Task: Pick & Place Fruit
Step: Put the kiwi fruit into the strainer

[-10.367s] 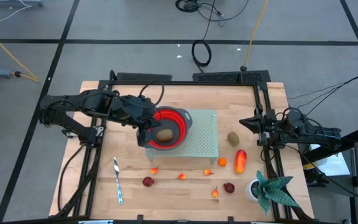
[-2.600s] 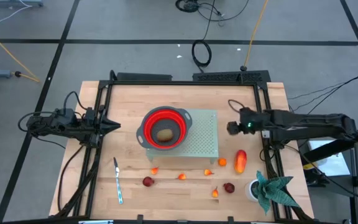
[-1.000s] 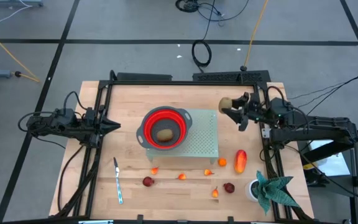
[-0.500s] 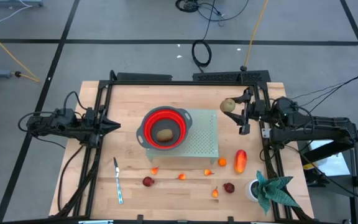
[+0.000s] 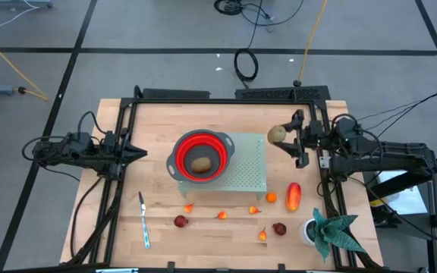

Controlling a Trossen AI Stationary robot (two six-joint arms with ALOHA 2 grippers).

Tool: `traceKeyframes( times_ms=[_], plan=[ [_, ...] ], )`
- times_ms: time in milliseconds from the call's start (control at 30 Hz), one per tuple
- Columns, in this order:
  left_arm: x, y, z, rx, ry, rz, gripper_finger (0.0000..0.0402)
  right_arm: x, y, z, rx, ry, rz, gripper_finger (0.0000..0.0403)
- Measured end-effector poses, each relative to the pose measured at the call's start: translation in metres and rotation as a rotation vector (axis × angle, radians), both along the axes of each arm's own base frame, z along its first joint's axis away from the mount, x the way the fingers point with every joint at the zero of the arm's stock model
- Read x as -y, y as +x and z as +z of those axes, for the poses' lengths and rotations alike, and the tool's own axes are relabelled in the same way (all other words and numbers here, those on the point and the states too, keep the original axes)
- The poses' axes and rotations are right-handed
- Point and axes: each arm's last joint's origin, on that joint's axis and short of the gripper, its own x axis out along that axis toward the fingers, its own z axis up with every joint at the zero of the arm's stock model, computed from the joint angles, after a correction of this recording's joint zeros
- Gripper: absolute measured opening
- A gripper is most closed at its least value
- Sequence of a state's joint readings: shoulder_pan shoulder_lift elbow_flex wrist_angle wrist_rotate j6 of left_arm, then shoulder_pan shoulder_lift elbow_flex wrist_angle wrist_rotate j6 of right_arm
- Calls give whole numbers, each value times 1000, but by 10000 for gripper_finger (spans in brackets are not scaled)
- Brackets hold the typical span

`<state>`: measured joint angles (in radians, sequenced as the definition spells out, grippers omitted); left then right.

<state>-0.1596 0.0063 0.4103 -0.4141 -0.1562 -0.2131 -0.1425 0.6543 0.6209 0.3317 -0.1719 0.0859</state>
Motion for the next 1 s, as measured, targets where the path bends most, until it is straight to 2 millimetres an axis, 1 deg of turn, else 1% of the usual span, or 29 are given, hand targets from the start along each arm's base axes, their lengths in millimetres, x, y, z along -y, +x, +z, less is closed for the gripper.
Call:
traceKeyframes(
  times_ms=[133,267,367,600,700,833,1000],
  plan=[
    [0,0,0,0,11,0,21,-3,5,-1,-18,133,175,225],
    [0,0,0,0,35,0,21,-6,9,7,56,193,307,232],
    [0,0,0,0,35,-1,21,-8,10,14,142,161,402,233],
    [0,0,0,-1,35,-1,21,-16,6,28,319,14,588,228],
    [0,0,0,-1,35,-1,21,-21,4,32,372,-14,618,232],
    [0,0,0,-1,35,-2,21,-28,5,31,386,-42,637,235],
    [0,0,0,-2,35,-2,21,-30,8,30,393,-16,603,231]
  ],
)
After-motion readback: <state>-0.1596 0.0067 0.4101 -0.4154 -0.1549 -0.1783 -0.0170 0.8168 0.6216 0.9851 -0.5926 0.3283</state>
